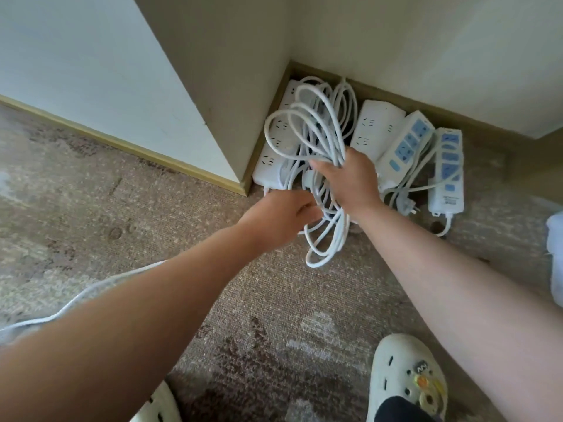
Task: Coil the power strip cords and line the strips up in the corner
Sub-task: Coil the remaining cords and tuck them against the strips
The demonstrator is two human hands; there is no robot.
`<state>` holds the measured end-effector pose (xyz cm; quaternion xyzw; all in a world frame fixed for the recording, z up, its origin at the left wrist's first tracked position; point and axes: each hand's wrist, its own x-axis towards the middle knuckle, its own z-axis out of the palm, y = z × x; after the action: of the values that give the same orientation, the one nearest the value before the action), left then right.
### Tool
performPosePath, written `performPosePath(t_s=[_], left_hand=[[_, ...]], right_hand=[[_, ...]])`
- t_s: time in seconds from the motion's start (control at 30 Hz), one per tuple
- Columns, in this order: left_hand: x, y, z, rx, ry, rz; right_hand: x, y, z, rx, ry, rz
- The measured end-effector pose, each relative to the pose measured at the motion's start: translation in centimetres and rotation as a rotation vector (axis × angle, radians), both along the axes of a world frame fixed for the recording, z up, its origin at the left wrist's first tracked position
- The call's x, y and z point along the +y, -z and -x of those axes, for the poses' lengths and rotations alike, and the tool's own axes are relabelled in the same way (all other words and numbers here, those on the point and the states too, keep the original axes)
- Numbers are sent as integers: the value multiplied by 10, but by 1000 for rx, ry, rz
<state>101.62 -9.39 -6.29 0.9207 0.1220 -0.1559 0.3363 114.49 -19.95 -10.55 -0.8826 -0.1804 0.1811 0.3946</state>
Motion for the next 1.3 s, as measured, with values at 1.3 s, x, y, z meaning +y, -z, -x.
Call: performPosePath(t_s=[1.3], left_hand=[[50,22,33,-30,-518,72]], right_hand=[[-19,-2,-21,219,-86,-183]])
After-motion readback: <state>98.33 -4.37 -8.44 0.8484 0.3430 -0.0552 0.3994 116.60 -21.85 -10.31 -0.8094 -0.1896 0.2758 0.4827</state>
